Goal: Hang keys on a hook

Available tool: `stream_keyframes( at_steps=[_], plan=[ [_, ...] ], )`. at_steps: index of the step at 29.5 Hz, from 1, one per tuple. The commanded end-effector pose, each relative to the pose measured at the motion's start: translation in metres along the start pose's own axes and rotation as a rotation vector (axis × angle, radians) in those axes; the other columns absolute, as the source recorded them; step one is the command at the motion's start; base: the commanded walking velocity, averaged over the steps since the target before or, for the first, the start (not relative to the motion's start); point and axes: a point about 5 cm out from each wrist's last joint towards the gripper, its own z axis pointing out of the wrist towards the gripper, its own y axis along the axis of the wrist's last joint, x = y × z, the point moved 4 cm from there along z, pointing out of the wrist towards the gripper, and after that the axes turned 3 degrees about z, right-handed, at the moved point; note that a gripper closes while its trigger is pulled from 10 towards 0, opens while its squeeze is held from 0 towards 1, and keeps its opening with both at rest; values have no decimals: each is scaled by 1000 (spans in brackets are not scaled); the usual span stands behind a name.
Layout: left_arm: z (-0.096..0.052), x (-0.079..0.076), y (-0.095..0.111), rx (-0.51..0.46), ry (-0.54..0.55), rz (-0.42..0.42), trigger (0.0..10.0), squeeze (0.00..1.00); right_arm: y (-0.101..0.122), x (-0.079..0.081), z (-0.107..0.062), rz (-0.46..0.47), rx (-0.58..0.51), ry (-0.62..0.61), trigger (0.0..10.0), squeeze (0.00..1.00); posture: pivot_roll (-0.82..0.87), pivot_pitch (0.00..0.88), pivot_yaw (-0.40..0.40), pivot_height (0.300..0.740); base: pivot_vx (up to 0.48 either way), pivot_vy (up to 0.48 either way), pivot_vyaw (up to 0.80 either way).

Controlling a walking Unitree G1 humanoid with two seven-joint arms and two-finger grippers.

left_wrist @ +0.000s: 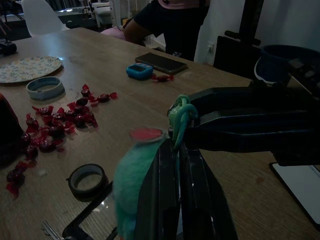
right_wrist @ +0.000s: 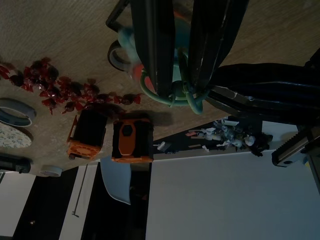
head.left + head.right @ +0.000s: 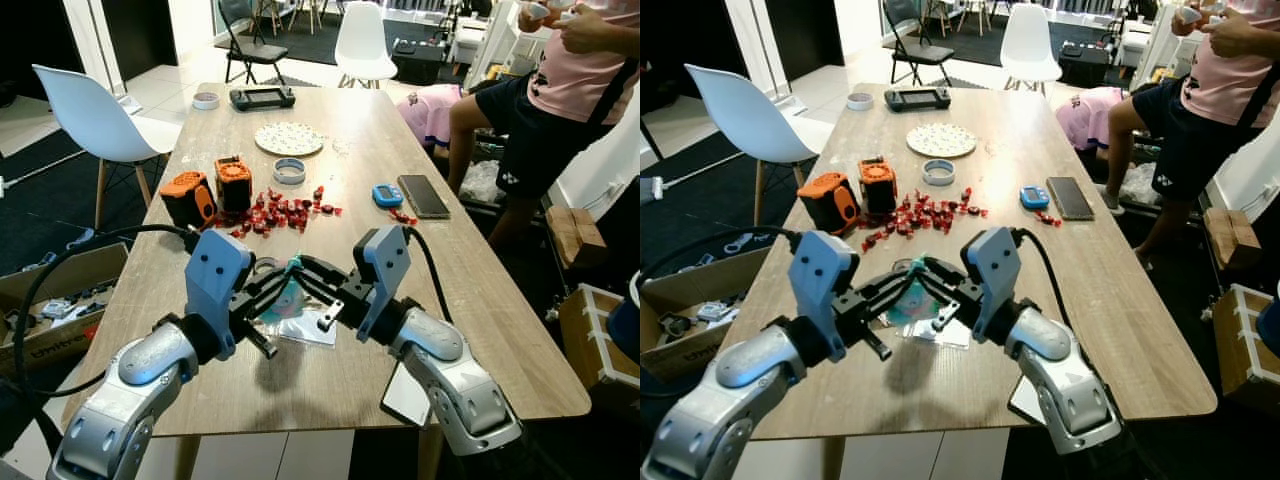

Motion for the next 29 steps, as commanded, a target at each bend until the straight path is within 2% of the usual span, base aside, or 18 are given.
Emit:
stream_keyframes(
  at_steps=[1,8,9,10,11,12,15,16,18,22,26,29],
  plan=[
    [3,2,0,-16,24,-22,0,0,1,12,3,16,-7,57,10000,0,132,131,-60,740,0,0,0],
    [2,1,2,-26,21,-30,0,0,-1,7,2,18,-4,18,10000,0,130,134,-60,740,0,0,0],
    [2,1,3,-29,19,-32,10000,0,-2,5,2,20,-4,8,10000,0,130,134,-60,740,0,0,0],
    [2,1,3,-32,18,-34,10000,0,-2,4,2,21,-4,2,10000,0,130,135,-60,740,0,0,0],
    [2,0,4,-38,15,-38,10000,0,-2,3,2,34,-4,-1,10000,757,130,135,-60,740,0,0,0],
    [2,0,5,-42,13,-39,10000,0,-3,2,2,42,-4,-7,10000,1000,130,135,-60,740,0,0,0],
    [2,0,5,-45,13,-39,10000,0,-3,1,2,44,-4,-18,10000,1000,130,135,-60,740,0,0,0],
    [2,0,5,-44,15,-38,10000,0,-2,0,2,39,-5,-24,10000,0,130,135,-60,740,0,0,0],
    [2,0,5,-43,22,-40,10000,0,-2,-2,1,36,-7,-29,10000,0,131,136,-62,740,0,0,0],
    [3,17,1,-37,144,-73,10000,0,2,-11,-8,55,-17,-55,10000,0,133,135,-66,740,0,0,0],
    [3,23,-2,-29,192,-82,10000,0,3,-13,-14,62,-10,-45,10000,0,130,135,-66,740,0,0,0],
    [3,35,-10,3,282,-75,10000,0,5,-26,-31,57,12,-58,10000,0,125,134,-66,740,0,0,0]
  ],
)
